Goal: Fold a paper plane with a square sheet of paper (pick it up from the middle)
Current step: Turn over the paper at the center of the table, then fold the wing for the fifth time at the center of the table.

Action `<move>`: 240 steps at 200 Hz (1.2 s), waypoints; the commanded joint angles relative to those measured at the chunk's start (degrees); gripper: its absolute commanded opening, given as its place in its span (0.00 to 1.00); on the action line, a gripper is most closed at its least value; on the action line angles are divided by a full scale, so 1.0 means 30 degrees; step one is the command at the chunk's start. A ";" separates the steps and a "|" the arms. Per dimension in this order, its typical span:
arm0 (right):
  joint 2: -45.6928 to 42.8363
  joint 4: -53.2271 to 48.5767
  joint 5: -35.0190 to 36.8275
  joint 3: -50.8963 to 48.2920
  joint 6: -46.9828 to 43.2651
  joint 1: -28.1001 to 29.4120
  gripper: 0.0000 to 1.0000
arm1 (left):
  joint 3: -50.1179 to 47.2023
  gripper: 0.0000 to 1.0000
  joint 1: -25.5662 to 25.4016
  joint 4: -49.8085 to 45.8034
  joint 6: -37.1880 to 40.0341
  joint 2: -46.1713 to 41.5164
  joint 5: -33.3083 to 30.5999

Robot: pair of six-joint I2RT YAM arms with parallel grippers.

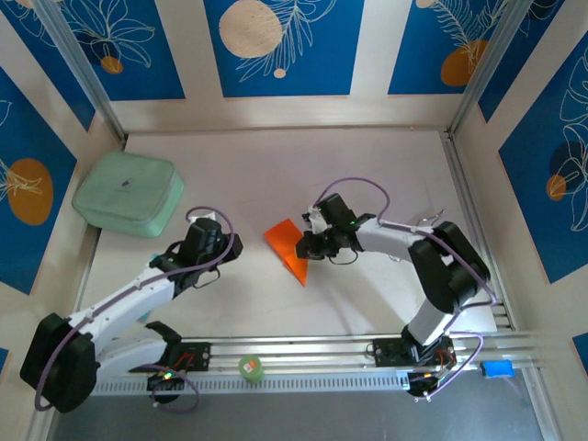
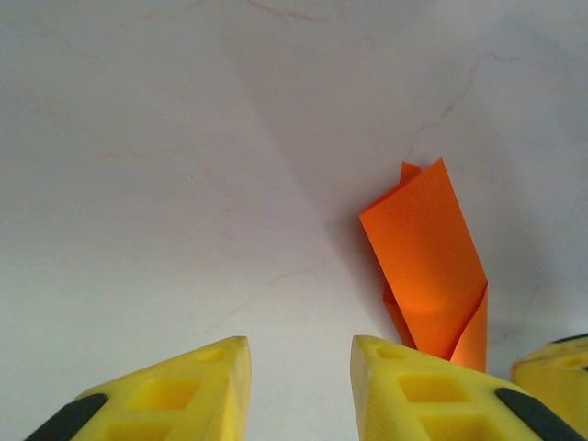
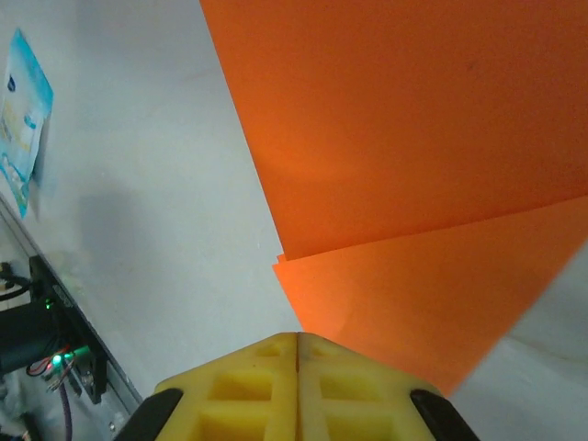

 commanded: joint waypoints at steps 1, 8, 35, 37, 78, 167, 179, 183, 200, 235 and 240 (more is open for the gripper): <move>0.1447 0.0334 -0.1618 0.0765 0.0922 0.0146 0.06 | 0.0446 0.30 0.0225 0.1010 -0.0291 0.0711 0.1793; 0.1870 0.0352 -0.1603 0.0896 0.1182 0.0174 0.06 | 0.0475 0.30 0.0205 0.1144 -0.0287 0.0941 0.2022; 0.2683 0.0231 -0.0333 0.0989 0.2847 0.0351 0.06 | 0.0512 0.29 0.0204 0.1485 -0.0475 0.1607 0.2650; 0.2713 0.0152 -0.0106 0.0982 0.3044 0.0351 0.06 | 0.0501 0.29 0.0204 0.1540 -0.0463 0.1653 0.2695; 0.2445 0.0688 0.2648 -0.0749 0.9904 0.0292 0.03 | 0.0446 0.27 0.0204 0.2792 -0.1048 0.2812 0.3671; -0.2150 0.5466 0.7831 -0.3318 1.6374 0.2916 0.08 | 0.1233 0.25 0.0181 0.5133 -0.1342 0.5484 0.6911; -0.2988 0.4569 0.8285 -0.3223 1.5224 0.2606 0.10 | 0.1460 0.21 0.0175 0.5684 -0.1309 0.5923 0.7619; -0.3228 0.4274 0.8338 -0.3238 1.4977 0.2464 0.11 | 0.1540 0.21 0.0175 0.5892 -0.1309 0.6069 0.7847; -0.3795 0.3217 0.7406 -0.3345 1.3037 0.1348 0.11 | 0.2023 0.18 0.0120 0.6568 -0.1251 0.6871 0.8841; -0.4306 0.2105 0.5015 -0.3515 0.8968 -0.0855 0.12 | 0.3529 0.12 -0.0405 0.7806 -0.1367 0.9457 1.0963; -0.4336 0.1948 0.4760 -0.3535 0.8640 -0.1081 0.13 | 0.3809 0.11 -0.0503 0.7895 -0.1388 0.9875 1.1191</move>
